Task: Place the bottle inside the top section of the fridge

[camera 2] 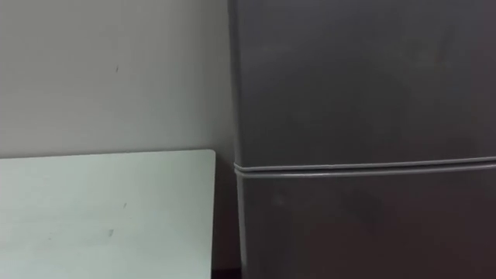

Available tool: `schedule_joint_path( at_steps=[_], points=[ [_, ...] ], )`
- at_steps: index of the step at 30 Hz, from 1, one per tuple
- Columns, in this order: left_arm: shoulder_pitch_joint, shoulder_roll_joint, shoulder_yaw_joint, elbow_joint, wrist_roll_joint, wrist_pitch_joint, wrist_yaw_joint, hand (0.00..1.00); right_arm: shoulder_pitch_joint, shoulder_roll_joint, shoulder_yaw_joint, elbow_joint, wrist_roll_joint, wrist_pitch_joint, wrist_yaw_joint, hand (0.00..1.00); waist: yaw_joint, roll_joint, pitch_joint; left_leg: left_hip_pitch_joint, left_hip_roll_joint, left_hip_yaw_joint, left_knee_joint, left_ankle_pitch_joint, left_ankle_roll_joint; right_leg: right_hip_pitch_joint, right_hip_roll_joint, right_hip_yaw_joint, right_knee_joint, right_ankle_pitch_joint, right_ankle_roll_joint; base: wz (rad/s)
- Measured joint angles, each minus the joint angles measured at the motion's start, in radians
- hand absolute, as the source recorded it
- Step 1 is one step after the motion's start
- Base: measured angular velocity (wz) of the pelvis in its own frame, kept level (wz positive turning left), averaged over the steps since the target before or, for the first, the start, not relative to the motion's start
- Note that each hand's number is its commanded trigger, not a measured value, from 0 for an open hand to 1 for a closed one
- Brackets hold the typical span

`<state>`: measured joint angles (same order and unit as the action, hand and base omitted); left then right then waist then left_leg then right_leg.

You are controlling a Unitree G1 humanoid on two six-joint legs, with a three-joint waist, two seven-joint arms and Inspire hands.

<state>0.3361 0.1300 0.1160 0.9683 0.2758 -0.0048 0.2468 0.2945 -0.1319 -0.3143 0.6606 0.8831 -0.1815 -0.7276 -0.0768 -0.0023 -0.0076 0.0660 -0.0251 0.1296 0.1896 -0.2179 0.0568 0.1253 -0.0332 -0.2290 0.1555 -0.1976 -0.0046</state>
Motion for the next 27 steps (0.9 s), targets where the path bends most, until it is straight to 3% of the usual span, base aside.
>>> schedule_joint_path(
  at_steps=[6,10,14,16,22,27],
  points=[
    [0.007,-0.022,-0.002,0.037,0.0,0.001,0.0,0.0,0.003,0.002,0.111,0.237,-0.141,0.037,0.178,0.0,0.002,0.012,0.0022,0.007,0.0,0.004,-0.001,-0.001,0.001,-0.004,0.0,0.01,-0.002,-0.006,0.001,-0.01],
    [0.01,-0.03,-0.003,0.042,0.0,0.001,-0.005,0.0,0.001,0.003,0.193,0.301,-0.261,0.073,0.325,0.0,0.002,0.013,0.0031,0.015,0.0,0.003,-0.001,-0.001,0.001,0.002,-0.001,0.01,0.001,-0.007,0.001,0.0],
    [0.003,-0.029,-0.031,0.043,-0.002,0.001,-0.005,0.0,-0.032,0.003,0.265,0.352,-0.381,0.075,0.454,0.0,0.005,0.012,0.0033,0.012,0.0,0.003,0.009,-0.002,0.003,0.002,-0.001,0.007,0.002,-0.007,0.001,0.0],
    [-0.012,-0.031,-0.042,0.043,-0.002,0.0,-0.02,0.0,-0.043,0.004,0.311,0.368,-0.444,0.093,0.537,0.0,0.023,0.012,0.0037,0.013,0.0,0.003,0.009,-0.004,0.003,0.003,-0.001,0.007,0.002,-0.007,0.002,0.0],
    [-0.021,-0.036,-0.042,0.04,0.002,0.0,-0.044,0.0,-0.081,0.004,0.361,0.389,-0.524,0.127,0.702,0.0,0.039,0.007,0.0044,0.006,-0.003,-0.002,0.011,-0.005,0.005,0.008,-0.003,-0.002,-0.003,-0.006,0.003,0.05],
    [-0.032,-0.036,-0.042,0.032,0.002,0.001,-0.059,0.0,-0.09,0.003,0.372,0.397,-0.536,0.141,0.767,0.0,0.054,-0.006,0.0092,0.0,-0.007,-0.02,0.015,-0.007,0.007,0.018,-0.007,-0.023,-0.006,-0.007,0.006,0.1]
  ],
)
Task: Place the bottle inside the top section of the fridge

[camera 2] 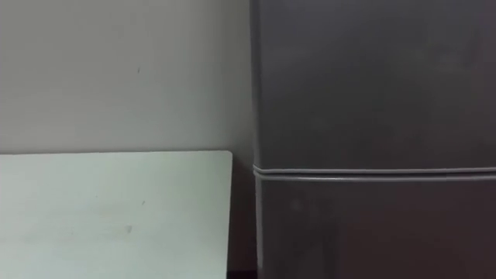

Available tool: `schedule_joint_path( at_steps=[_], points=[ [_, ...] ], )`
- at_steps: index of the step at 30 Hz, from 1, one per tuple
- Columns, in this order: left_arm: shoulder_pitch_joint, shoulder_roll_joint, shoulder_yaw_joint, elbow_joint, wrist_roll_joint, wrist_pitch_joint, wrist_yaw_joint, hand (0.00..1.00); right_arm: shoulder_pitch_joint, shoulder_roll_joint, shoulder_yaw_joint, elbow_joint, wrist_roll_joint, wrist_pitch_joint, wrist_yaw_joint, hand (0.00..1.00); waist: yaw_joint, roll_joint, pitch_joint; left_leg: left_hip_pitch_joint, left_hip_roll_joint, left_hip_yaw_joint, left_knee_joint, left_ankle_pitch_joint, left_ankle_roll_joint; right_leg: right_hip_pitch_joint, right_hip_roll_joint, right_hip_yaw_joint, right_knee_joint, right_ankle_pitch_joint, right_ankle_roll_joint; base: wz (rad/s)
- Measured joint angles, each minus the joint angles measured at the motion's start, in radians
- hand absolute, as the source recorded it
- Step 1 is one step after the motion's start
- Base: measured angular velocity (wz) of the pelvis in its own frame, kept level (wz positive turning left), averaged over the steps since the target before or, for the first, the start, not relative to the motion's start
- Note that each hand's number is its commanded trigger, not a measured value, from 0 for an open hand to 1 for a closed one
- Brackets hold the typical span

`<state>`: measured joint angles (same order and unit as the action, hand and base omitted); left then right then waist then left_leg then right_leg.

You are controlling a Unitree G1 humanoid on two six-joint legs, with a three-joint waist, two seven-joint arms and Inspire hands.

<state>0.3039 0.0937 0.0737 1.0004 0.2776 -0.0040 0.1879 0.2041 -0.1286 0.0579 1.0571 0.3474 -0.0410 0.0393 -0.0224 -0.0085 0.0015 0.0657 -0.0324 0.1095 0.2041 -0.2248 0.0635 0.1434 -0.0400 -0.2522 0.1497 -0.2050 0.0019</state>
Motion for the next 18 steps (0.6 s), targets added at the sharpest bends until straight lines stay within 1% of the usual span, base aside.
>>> schedule_joint_path(
  at_steps=[1,4,7,18],
  points=[
    [0.0,0.0,0.0,0.0,0.0,0.0,-0.002,0.0,-0.005,0.0,0.0,0.007,0.001,0.0,0.012,0.0,-0.001,-0.003,0.0023,-0.003,0.0,-0.002,0.001,-0.001,0.001,0.0,0.0,-0.002,0.0,0.0,0.0,0.07],
    [0.001,0.0,-0.001,0.001,0.0,0.001,-0.003,0.0,-0.018,0.0,-0.001,0.039,0.002,0.0,0.031,0.0,0.0,-0.005,0.0031,-0.005,-0.001,-0.004,0.001,-0.001,0.001,0.0,-0.002,-0.008,0.0,0.0,0.001,0.04],
    [0.001,0.0,-0.001,0.002,0.0,0.005,-0.003,0.0,-0.026,0.0,-0.002,0.065,0.004,0.0,0.037,0.0,0.0,-0.006,0.0027,-0.006,-0.002,-0.005,0.002,-0.002,0.002,0.0,-0.003,-0.012,-0.001,-0.001,0.002,0.03],
    [-0.001,0.0,0.0,0.006,0.0,0.004,-0.003,0.0,-0.027,0.0,-0.004,0.072,0.004,-0.002,0.046,0.0,0.0,-0.006,0.0019,-0.004,-0.002,-0.004,0.005,-0.002,0.002,0.003,-0.003,-0.012,0.001,-0.001,0.002,0.0]
  ],
)
